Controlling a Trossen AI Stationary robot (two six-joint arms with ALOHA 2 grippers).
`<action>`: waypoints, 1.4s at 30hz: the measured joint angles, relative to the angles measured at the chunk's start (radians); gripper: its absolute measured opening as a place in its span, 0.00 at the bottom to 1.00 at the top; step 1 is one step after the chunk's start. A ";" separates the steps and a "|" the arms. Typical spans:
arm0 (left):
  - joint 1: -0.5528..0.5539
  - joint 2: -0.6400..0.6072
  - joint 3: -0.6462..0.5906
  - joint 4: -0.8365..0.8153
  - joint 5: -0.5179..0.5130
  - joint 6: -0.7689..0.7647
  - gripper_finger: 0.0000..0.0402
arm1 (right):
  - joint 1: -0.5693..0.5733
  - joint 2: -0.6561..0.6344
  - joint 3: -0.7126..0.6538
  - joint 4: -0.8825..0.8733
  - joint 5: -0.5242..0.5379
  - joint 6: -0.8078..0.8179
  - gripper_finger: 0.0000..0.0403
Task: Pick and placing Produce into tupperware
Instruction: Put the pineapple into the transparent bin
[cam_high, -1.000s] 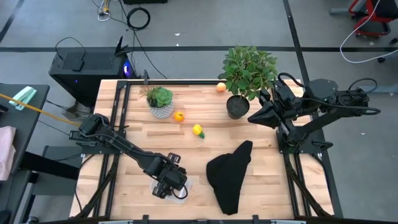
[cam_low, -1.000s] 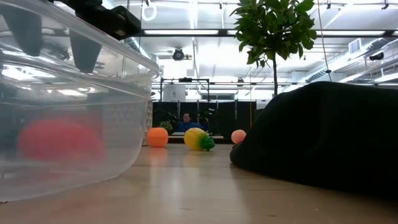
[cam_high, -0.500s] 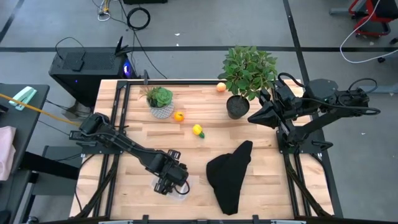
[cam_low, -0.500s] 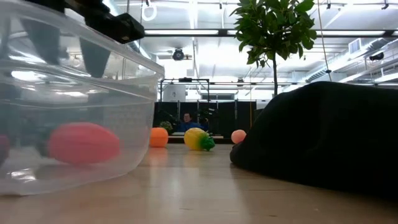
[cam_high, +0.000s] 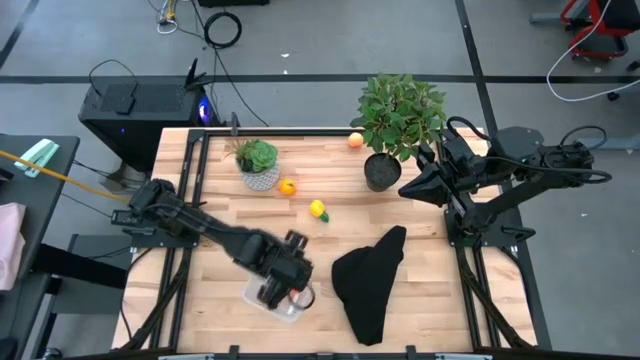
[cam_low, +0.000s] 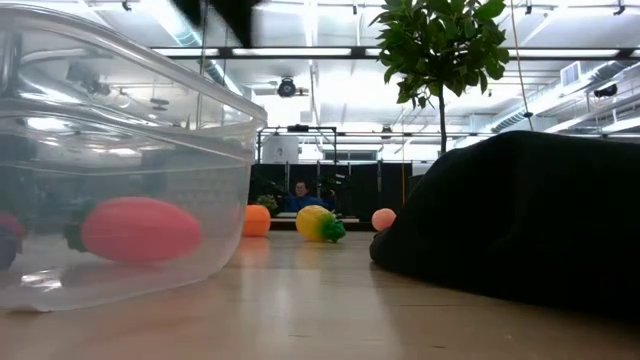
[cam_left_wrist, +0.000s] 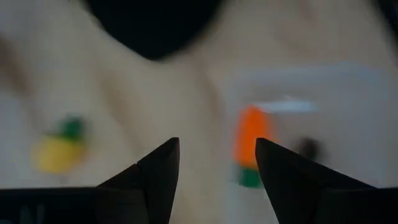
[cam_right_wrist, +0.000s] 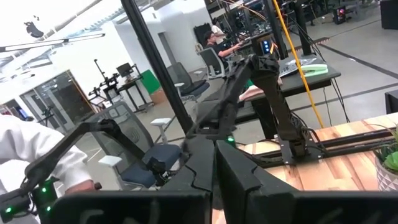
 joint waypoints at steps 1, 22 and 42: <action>0.026 0.000 -0.011 0.039 -0.014 0.043 0.54 | 0.000 0.000 0.000 0.000 0.000 -0.003 0.06; 0.488 0.141 -0.040 0.162 0.067 0.722 0.72 | 0.001 0.003 0.000 0.004 0.000 0.045 0.06; 0.531 0.202 -0.040 0.190 0.148 0.784 0.87 | 0.000 0.035 0.000 0.011 0.011 0.056 0.06</action>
